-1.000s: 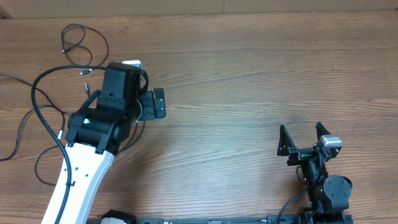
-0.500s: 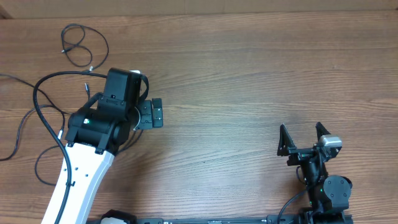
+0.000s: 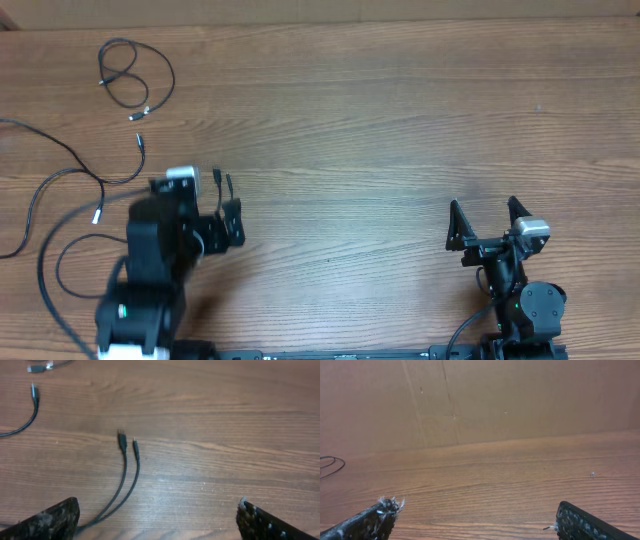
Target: Untangle cables
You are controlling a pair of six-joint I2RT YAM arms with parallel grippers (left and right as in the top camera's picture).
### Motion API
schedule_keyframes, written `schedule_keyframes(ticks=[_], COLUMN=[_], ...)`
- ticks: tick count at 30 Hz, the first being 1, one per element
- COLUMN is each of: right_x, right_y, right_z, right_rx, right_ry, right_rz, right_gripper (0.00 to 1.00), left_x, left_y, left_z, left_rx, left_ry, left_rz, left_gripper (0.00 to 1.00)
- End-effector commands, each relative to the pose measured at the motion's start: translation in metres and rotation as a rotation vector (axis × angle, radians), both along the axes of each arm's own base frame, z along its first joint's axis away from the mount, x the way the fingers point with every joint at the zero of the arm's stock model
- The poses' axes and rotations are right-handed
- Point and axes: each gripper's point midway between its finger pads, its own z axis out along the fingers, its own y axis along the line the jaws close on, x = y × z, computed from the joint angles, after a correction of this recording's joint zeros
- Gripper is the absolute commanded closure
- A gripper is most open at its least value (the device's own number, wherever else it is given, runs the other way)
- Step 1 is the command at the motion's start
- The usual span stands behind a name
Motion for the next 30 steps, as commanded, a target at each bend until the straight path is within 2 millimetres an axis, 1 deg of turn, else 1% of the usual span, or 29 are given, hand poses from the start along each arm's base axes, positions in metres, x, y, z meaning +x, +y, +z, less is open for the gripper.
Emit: schedule_keyframes(ticks=[1,4,7,9,12,16,22,24,26,30], right_x=[0.0,0.0,0.0,0.0,0.0,0.0,0.0,0.0,0.0,0.0], right_y=[-0.001,-0.001,-0.001,-0.001,-0.001,-0.001,-0.001,-0.001,-0.001,-0.001], right_z=[-0.001,-0.001,-0.001,-0.001,-0.001,-0.001,-0.001,-0.001,-0.001,-0.001], right_rx=[0.004,0.004,0.004,0.004,0.004,0.004,0.004,0.004,0.004,0.004], right_ry=[-0.005,-0.005,-0.005,-0.005,-0.005,-0.005,-0.005,-0.005,-0.005,-0.005], right_rz=[-0.01,-0.01,-0.01,-0.01,-0.01,-0.01,-0.01,-0.01,-0.01,-0.01], right_gripper=[0.0,0.0,0.0,0.0,0.0,0.0,0.0,0.0,0.0,0.0], left_x=[-0.012,-0.019,-0.022,-0.021,-0.018,-0.013,-0.009,-0.007,-0.007,-0.006], left_y=[-0.003,0.005,0.008,0.008,0.011,0.019,0.022,0.023,0.029,0.037], left_z=[-0.004,-0.003,-0.011,-0.018,-0.024,-0.024,-0.026,-0.02,-0.022,-0.021], left_rx=[0.028,0.027,0.028,0.028,0.057,0.072,0.08,0.089,0.092,0.1], left_ry=[-0.121,-0.215,-0.262,-0.275,-0.336,-0.456,-0.582,-0.636,-0.633,-0.636], left_rz=[-0.068,-0.034,-0.023,-0.023,-0.024,0.007,0.023,0.032,0.065,0.114], left_gripper=[0.0,0.0,0.0,0.0,0.0,0.0,0.0,0.0,0.0,0.0])
